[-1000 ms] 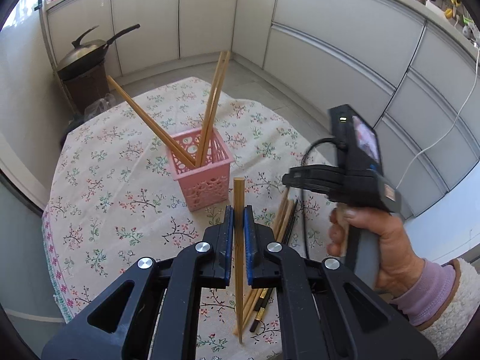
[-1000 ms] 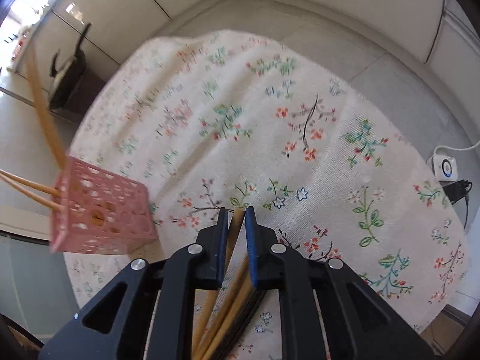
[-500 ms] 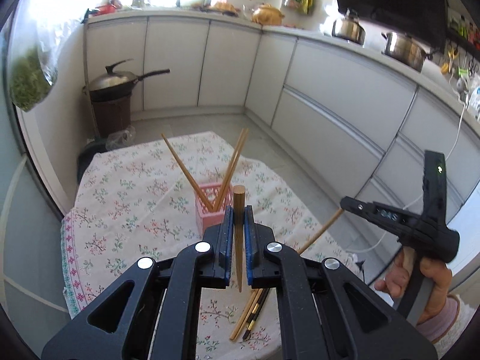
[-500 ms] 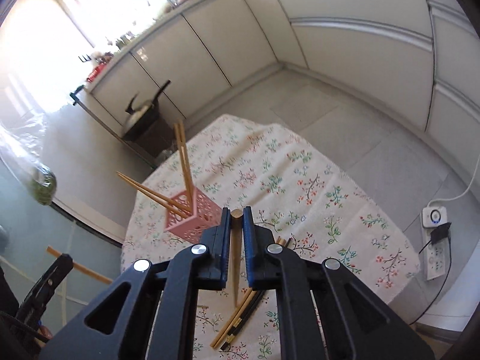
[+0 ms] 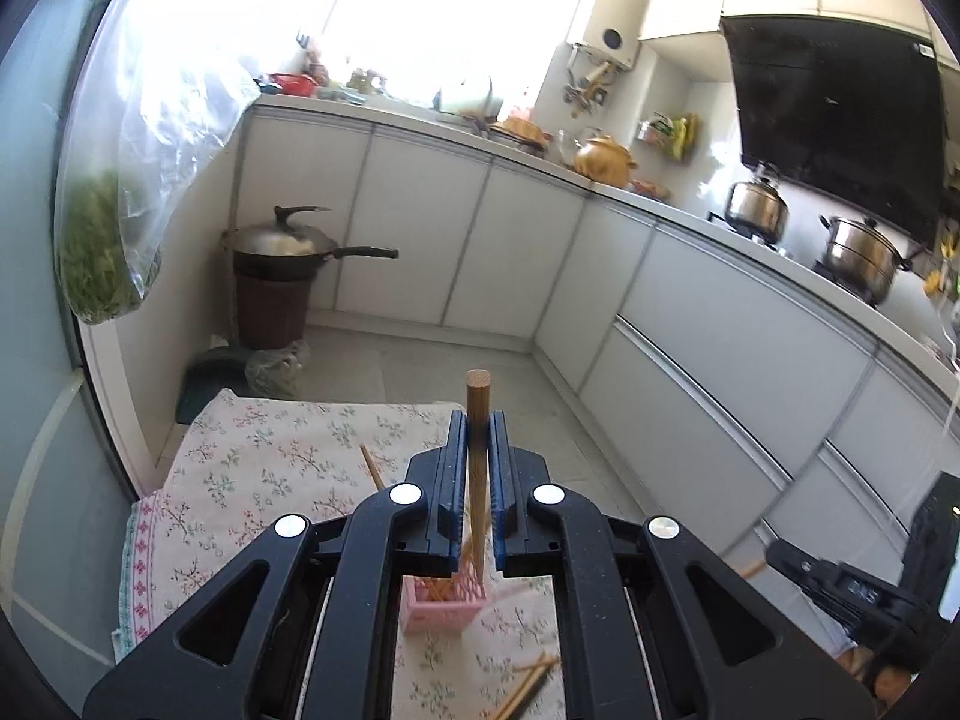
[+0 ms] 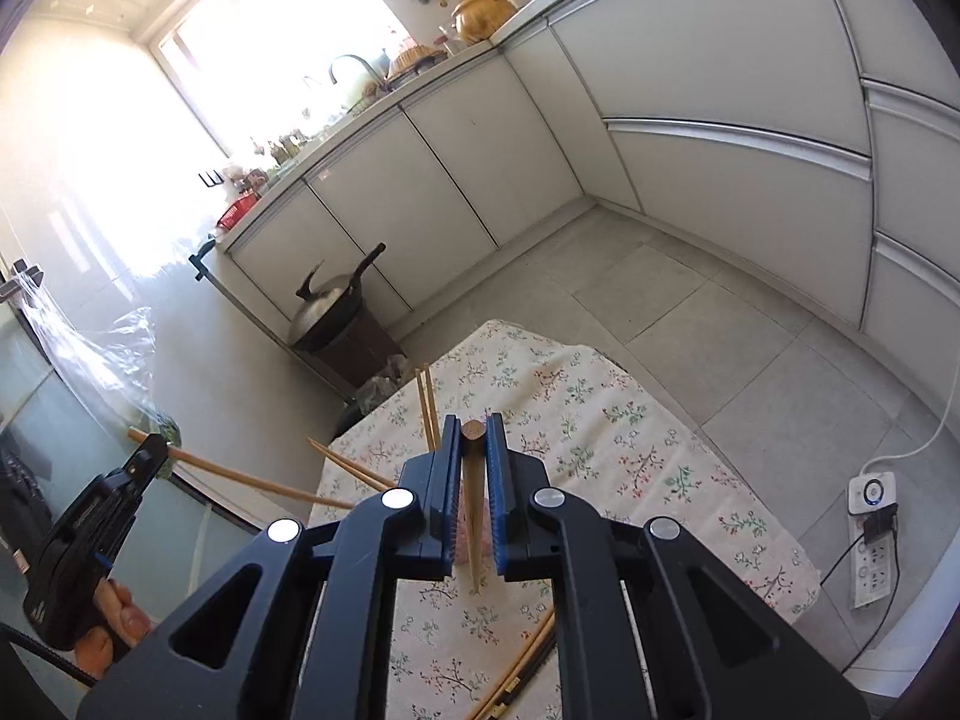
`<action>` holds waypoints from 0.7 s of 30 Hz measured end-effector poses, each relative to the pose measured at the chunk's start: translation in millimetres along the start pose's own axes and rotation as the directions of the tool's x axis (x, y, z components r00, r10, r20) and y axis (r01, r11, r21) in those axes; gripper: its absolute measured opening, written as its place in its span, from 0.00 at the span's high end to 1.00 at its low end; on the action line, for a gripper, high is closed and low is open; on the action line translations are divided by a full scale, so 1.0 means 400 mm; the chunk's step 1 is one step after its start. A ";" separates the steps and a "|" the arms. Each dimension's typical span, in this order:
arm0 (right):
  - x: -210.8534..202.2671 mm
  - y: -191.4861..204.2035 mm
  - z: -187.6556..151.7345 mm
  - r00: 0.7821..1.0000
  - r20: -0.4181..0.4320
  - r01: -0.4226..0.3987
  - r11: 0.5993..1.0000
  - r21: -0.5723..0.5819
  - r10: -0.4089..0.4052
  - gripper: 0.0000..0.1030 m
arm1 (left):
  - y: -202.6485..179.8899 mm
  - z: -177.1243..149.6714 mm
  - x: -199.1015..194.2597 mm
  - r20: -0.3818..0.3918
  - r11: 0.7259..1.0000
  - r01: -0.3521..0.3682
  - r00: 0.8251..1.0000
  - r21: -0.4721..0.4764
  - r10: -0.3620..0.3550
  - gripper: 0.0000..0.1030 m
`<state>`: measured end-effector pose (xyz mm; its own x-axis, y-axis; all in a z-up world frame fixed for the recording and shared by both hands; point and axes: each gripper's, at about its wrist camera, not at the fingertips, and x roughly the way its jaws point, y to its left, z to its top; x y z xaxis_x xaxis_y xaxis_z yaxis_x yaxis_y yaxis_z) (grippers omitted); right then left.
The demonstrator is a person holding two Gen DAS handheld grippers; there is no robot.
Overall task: Organize utensils
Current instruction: 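Carry both chopsticks over the pink holder, drop them in, open both tools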
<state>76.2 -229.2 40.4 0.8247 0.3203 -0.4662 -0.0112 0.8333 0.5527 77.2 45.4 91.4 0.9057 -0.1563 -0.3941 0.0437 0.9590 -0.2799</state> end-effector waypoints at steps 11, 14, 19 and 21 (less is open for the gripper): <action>0.034 0.039 0.047 0.997 0.023 -0.070 0.997 0.032 0.069 0.92 | 0.090 -0.043 0.132 -0.136 0.993 -0.082 0.988 -0.083 0.070 0.78; 0.032 0.057 0.064 0.995 0.064 -0.078 0.996 0.036 0.076 0.92 | 0.108 -0.026 0.094 -0.082 0.989 -0.099 0.992 -0.105 0.091 0.63; 0.060 0.077 0.085 0.993 0.098 -0.077 0.996 0.049 0.072 0.92 | 0.113 -0.023 0.089 -0.077 0.989 -0.101 0.993 -0.109 0.093 0.56; 0.093 0.085 0.085 0.994 0.091 -0.066 0.996 0.052 0.061 0.92 | 0.106 -0.028 0.097 -0.090 0.991 -0.105 0.991 -0.088 0.097 0.56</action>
<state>125.9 -204.2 65.5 0.8704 0.3283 -0.3670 -0.0363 0.7860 0.6171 109.5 77.4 54.4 0.8641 -0.0832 -0.4963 -0.0888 0.9456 -0.3131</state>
